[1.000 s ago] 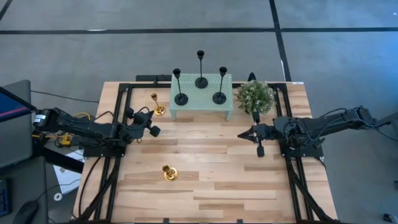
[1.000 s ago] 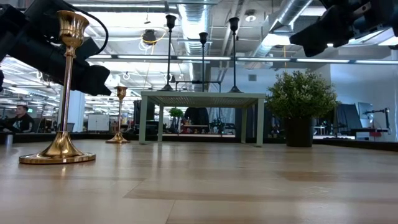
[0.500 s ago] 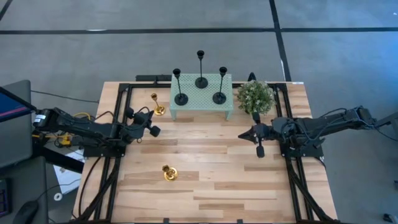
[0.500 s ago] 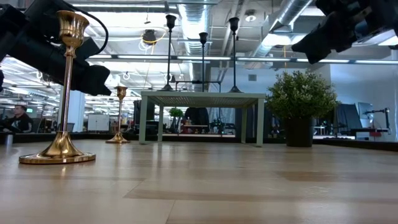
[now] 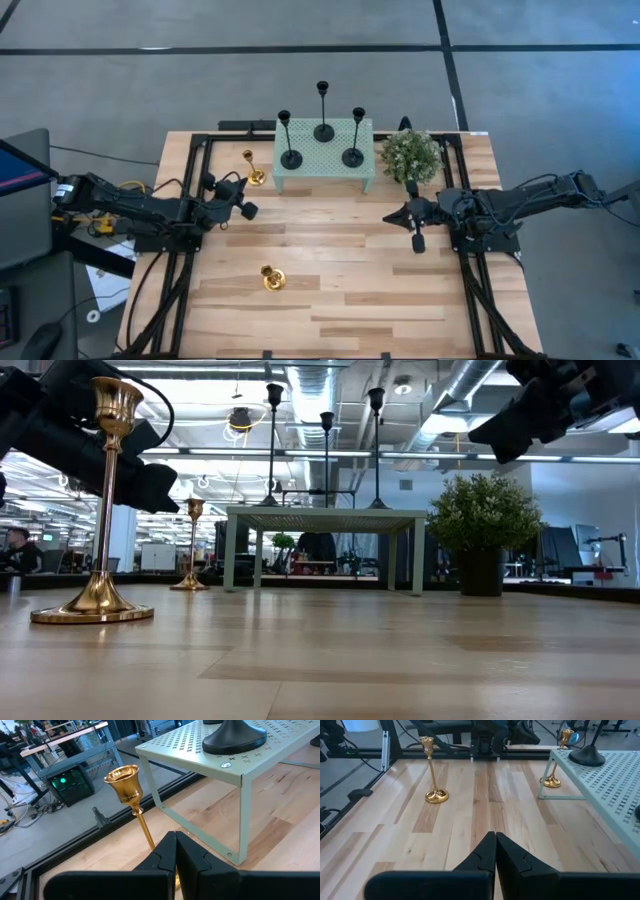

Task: Pick & Place candle stick holders
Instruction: Put the top gold candle holder on the shelf

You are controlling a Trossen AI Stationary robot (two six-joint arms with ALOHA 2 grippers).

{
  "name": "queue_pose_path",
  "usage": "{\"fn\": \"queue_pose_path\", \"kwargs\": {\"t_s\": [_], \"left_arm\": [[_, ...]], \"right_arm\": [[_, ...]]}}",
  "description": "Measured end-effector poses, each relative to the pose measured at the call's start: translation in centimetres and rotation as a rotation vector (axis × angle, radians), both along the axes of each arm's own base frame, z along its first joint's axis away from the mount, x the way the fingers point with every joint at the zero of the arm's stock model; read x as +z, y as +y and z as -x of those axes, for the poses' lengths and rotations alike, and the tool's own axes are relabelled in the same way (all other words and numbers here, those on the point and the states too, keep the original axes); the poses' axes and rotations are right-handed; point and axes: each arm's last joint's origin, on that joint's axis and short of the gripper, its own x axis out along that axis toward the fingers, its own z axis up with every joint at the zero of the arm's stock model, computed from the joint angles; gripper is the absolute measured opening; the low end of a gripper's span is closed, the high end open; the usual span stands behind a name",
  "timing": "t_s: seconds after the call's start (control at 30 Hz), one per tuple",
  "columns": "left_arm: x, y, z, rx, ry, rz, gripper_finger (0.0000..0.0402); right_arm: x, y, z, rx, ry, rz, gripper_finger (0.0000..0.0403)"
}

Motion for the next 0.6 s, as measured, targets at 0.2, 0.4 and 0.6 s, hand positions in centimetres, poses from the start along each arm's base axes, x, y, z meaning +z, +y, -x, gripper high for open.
{"fn": "queue_pose_path", "kwargs": {"t_s": [0.2,0.4,0.6], "left_arm": [[0.00,0.00,0.00,0.000,0.000,0.000,0.0008],[0.01,0.01,0.01,0.004,-0.004,0.001,0.0055],[0.03,0.05,0.07,0.034,-0.029,0.006,0.0113]], "right_arm": [[0.00,0.00,0.00,0.014,0.000,0.039,0.0000],[-0.01,0.00,0.00,0.014,0.001,0.040,0.0000],[0.00,0.00,0.00,0.014,0.000,0.040,0.0000]]}}
